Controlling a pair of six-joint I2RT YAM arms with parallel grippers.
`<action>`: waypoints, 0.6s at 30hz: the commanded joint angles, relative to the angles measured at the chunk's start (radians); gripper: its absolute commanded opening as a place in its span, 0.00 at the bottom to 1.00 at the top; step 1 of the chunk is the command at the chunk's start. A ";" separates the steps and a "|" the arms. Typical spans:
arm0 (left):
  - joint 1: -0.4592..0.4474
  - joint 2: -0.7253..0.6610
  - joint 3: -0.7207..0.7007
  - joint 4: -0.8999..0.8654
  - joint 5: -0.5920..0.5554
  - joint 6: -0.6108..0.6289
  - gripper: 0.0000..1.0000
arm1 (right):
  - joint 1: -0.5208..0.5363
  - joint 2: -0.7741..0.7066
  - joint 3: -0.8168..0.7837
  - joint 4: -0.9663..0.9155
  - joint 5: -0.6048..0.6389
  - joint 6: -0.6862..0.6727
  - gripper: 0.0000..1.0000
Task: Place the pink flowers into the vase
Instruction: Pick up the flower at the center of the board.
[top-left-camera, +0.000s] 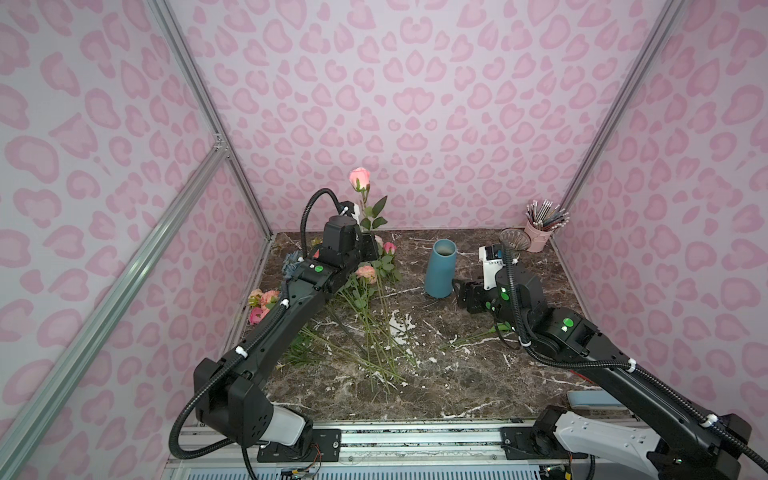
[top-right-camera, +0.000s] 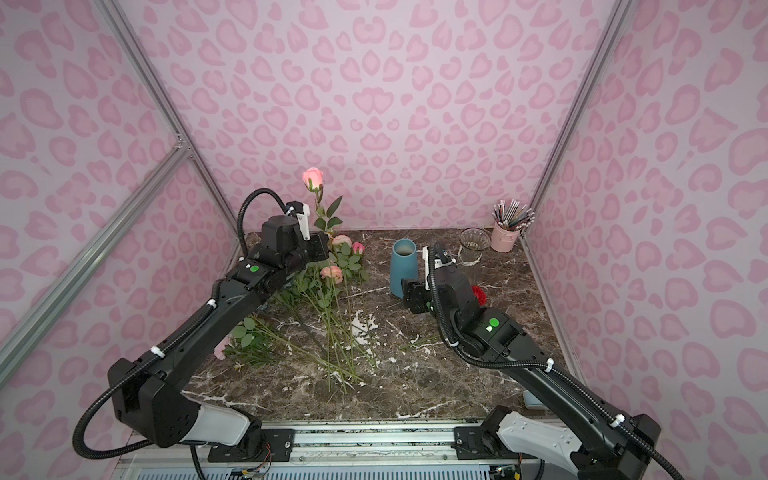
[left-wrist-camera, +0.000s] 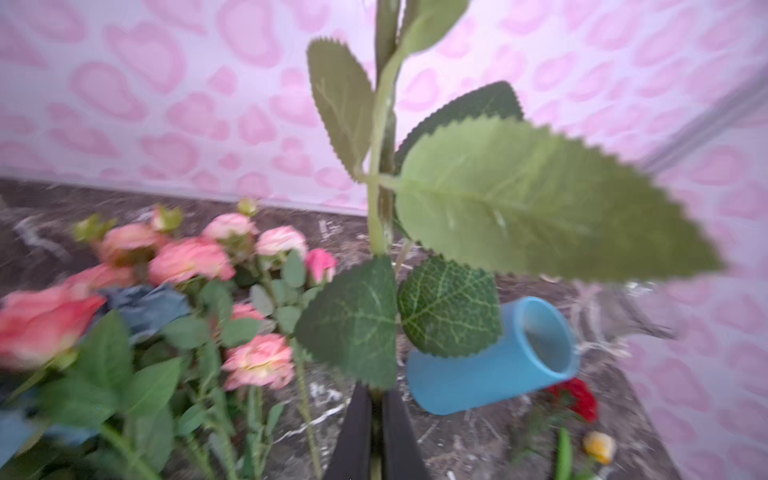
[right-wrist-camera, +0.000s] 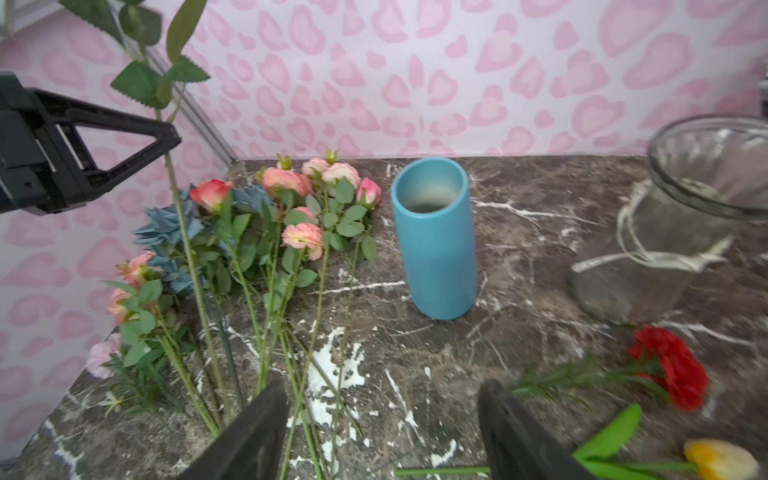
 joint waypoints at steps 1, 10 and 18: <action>0.000 -0.057 -0.016 0.182 0.336 0.069 0.03 | -0.004 0.049 0.057 0.140 -0.233 -0.100 0.75; 0.000 -0.081 -0.072 0.310 0.728 0.063 0.04 | -0.004 0.175 0.168 0.266 -0.528 -0.122 0.70; 0.000 -0.088 -0.088 0.338 0.788 0.046 0.03 | -0.006 0.209 0.197 0.281 -0.541 -0.121 0.69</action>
